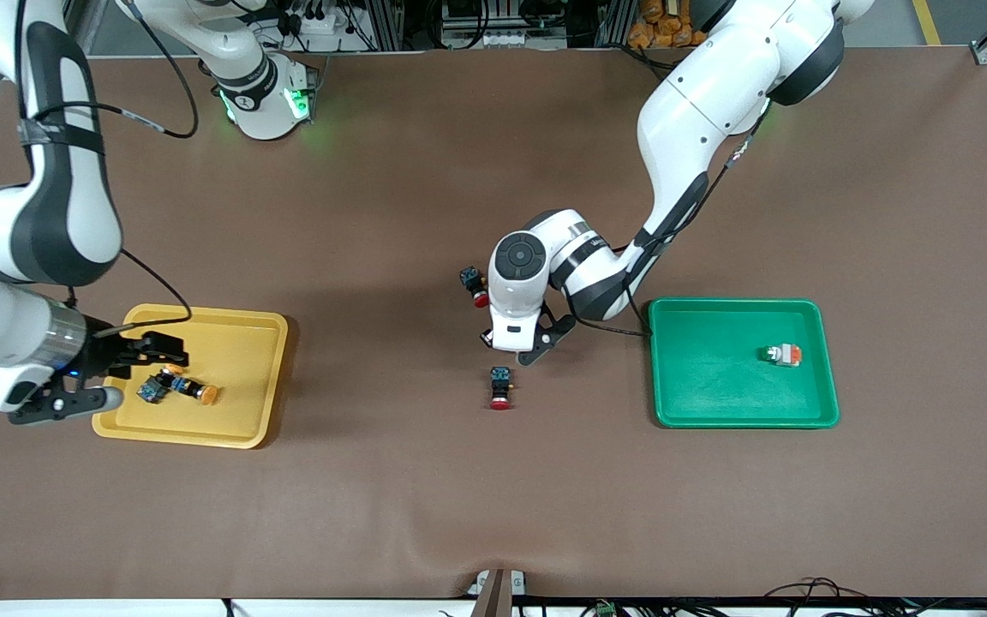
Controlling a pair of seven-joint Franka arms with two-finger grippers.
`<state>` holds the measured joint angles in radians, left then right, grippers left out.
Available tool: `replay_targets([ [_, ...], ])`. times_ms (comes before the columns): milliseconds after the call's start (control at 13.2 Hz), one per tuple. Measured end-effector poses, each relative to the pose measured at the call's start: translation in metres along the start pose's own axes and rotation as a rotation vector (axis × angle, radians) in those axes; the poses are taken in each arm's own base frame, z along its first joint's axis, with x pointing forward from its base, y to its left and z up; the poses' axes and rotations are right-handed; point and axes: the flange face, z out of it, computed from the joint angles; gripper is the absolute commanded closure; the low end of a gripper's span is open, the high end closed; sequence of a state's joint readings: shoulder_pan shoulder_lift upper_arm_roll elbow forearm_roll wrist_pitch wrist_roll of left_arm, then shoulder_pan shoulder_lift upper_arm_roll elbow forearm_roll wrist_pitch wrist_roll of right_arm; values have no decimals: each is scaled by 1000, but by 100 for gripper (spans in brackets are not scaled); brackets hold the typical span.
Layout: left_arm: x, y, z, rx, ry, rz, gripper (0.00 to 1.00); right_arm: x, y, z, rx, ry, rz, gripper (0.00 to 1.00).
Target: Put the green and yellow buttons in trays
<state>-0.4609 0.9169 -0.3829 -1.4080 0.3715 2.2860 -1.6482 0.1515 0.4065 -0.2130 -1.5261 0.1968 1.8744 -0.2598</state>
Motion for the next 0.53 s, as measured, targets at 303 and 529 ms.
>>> replay_targets([
  [303,23,4,-11,-21,14,12,100,-9,50,-5,-6,21,75,0],
  [529,50,1,-29,3,28,37,100,-20,59,-43,-6,71,91,0],
])
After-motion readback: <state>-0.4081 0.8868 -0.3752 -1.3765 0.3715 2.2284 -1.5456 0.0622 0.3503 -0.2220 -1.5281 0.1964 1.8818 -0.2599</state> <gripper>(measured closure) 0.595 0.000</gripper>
